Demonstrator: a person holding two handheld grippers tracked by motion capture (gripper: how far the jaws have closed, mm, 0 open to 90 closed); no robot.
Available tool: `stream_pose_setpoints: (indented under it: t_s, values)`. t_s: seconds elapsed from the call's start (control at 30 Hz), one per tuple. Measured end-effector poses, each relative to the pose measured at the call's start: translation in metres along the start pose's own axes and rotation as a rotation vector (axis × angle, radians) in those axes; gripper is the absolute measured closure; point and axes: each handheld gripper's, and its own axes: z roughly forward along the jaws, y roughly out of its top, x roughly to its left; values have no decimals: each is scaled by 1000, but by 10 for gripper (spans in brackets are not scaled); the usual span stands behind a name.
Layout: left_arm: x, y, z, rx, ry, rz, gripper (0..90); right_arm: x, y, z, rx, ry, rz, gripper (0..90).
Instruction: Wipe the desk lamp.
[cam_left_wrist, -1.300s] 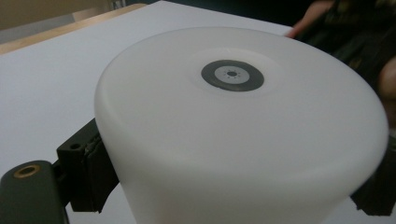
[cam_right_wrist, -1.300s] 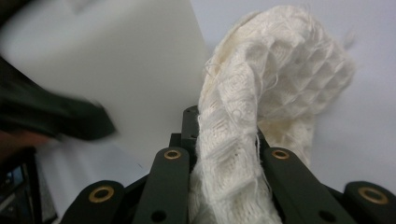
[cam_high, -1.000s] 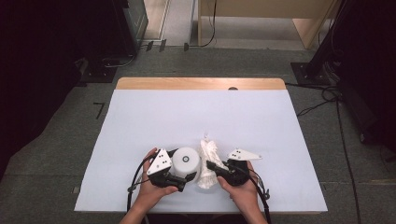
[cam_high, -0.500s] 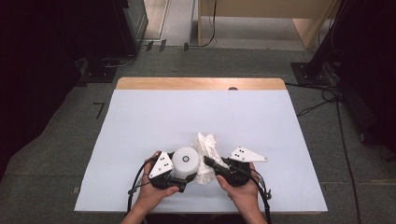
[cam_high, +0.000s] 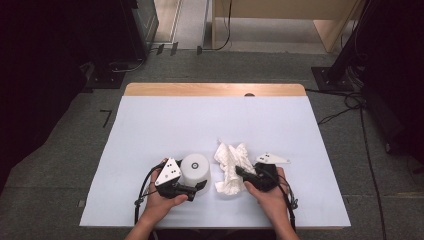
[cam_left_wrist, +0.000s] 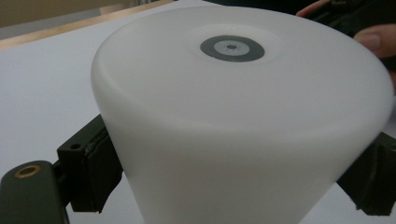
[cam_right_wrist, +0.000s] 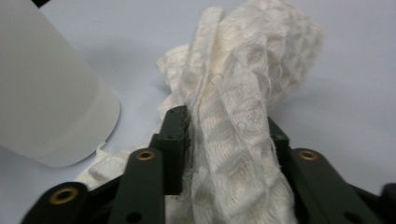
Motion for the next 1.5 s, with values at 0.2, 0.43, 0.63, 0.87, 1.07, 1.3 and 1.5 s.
stream_pose_setpoints:
  t_s: [0.2,0.43,0.63,0.87,1.07,1.3,1.5]
  values:
    - [0,0,0,1,8,-4,84,-8,14,-28,-108,-114,-9,411]
    - [-1,0,1,1,11,1,84,19,24,-51,-242,-122,-116,415]
    - [-2,1,1,8,14,8,84,29,11,-15,-76,-64,-153,397]
    - [-1,1,1,8,11,11,84,19,-8,18,56,-150,-204,310]
    - [-2,1,1,9,13,14,84,16,-12,28,105,-191,-249,225]
    - [-3,1,1,9,13,16,84,10,-11,26,106,-193,-252,271]
    - [-4,1,2,10,16,21,84,2,-11,20,79,-202,-258,630]
